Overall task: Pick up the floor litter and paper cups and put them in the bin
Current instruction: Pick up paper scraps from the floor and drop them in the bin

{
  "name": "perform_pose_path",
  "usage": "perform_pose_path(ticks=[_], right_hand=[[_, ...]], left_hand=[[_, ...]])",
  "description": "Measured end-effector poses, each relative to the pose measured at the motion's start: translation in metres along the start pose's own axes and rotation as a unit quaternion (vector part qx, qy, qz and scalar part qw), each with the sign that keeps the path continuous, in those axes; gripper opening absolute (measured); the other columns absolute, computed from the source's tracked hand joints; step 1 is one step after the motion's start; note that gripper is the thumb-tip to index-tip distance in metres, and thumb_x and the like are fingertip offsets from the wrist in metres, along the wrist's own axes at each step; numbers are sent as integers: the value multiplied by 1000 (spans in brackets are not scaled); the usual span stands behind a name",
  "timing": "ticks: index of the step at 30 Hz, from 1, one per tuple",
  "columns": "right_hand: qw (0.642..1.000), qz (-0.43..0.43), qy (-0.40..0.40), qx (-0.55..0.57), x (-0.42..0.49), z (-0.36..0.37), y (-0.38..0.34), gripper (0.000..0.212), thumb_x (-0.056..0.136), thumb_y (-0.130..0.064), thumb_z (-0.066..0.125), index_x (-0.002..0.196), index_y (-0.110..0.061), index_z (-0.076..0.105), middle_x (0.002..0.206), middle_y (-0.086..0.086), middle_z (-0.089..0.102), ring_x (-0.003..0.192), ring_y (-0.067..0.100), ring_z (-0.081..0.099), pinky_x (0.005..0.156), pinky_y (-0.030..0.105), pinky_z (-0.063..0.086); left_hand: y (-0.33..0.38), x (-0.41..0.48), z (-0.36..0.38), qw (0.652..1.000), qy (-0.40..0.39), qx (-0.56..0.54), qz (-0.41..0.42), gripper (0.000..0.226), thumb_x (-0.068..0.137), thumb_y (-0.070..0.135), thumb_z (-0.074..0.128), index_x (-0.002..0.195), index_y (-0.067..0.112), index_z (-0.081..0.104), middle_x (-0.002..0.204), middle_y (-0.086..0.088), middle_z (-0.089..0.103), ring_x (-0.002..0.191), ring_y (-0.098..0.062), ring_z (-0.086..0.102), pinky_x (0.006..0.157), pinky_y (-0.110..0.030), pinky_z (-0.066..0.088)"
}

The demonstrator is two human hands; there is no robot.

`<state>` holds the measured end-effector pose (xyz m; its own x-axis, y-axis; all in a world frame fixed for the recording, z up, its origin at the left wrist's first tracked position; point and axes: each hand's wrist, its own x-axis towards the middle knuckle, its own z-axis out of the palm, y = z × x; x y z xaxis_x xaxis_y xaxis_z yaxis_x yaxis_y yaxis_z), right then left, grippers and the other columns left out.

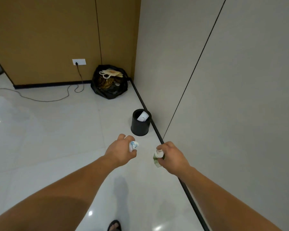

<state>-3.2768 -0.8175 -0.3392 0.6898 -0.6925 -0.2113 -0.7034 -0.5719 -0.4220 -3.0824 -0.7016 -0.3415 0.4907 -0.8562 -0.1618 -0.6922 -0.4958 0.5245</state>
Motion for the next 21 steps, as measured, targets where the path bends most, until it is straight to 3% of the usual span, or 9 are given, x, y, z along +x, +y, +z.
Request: perform_pose_path(ticks=[11, 14, 21], right_hand=[[1000, 7, -11, 4, 261, -51, 51, 43, 90, -20, 63, 132, -22, 55, 133, 0, 46, 112, 24, 56, 98, 34, 46], [1000, -4, -20, -4, 334, -74, 64, 43, 89, -20, 64, 131, -21, 57, 131, 2, 48, 111, 22, 57, 96, 29, 45], [998, -9, -64, 0, 485, -107, 70, 36, 87, -19, 64, 123, -21, 62, 126, 4, 50, 109, 26, 58, 96, 32, 47]], left_hand=[[22, 268, -10, 1000, -27, 7, 1, 46, 87, 38, 62, 128, 25, 49, 125, -2, 44, 92, -22, 57, 79, -25, 47], [28, 334, -17, 999, -39, 2, -15, 48, 88, 40, 62, 130, 24, 47, 126, -2, 42, 93, -21, 57, 84, -27, 49], [30, 487, -36, 999, -32, -13, -28, 44, 86, 41, 62, 125, 25, 49, 123, -2, 44, 92, -25, 59, 79, -30, 49]])
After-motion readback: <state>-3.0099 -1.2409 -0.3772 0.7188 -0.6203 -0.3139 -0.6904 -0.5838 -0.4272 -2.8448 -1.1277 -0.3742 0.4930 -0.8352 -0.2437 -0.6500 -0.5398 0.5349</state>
